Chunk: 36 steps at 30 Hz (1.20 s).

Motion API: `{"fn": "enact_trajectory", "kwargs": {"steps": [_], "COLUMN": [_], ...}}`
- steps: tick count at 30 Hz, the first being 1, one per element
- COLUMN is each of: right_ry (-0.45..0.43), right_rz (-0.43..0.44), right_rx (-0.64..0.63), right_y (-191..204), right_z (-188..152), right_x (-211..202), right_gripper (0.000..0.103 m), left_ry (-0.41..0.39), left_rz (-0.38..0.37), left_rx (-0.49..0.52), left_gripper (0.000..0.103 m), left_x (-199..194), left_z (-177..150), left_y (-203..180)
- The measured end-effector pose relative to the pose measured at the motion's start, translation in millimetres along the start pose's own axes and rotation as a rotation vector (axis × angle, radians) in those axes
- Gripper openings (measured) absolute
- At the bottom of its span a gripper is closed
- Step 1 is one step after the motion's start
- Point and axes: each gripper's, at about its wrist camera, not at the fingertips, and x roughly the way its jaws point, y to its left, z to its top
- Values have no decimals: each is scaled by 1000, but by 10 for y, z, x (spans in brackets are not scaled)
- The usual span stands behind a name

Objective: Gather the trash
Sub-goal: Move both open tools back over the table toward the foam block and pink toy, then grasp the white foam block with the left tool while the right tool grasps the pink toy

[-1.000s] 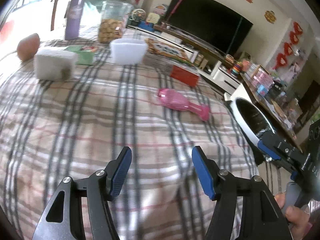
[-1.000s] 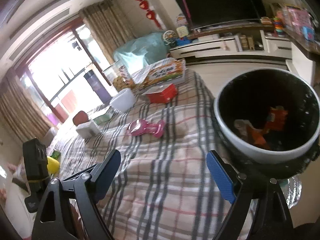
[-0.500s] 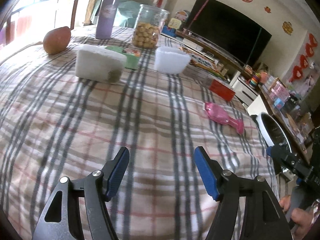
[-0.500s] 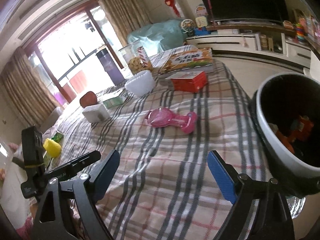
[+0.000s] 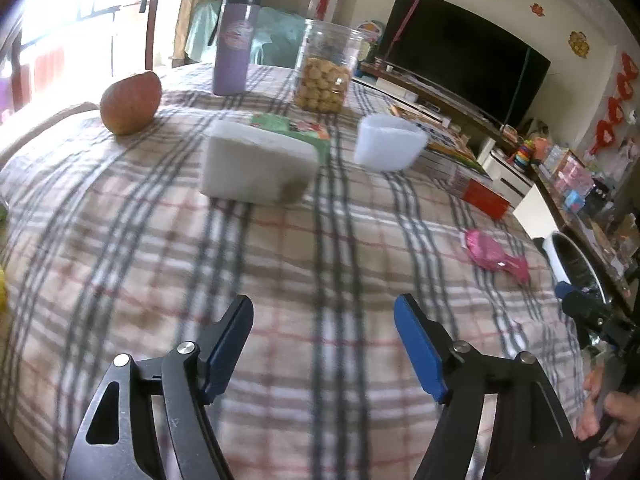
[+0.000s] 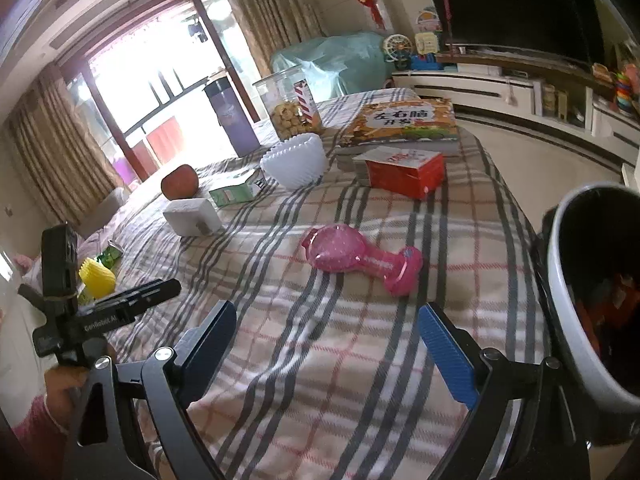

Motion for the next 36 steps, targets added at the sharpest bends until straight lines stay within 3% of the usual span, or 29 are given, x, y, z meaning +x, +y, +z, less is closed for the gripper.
{"fn": "enact_trajectory", "kwargs": {"steps": [11,18,27,29,31,32,36], "right_ry": [70,140,183,185,185,187,180], "right_rz": [-6,-4,-66,-65,-79,-88,-82], "right_rx": [-142,-197,-262,-248,-233,-224,-186], "right_y": [36,-5,-4,-28,-64,-83,-121], "right_z": [223,287,333,338,338,334,336], "right_x": [343,578,733,739,754,754,705], "right_gripper": [94,94,91,85,68,64,24], "left_ry": [37,61,41,26,20,18,19], "left_rz": [10,-54,-102,-115,-122,-123,-73], "left_rx": [85,193,220,250,264,268,231], "left_gripper": [78,79,78,77,72,64,44], "left_x": [337,650,883,873,827,811,762], "left_z": [426,756,902,871,822,794,705], "left_y": [470,655,695,610,538,497,448]}}
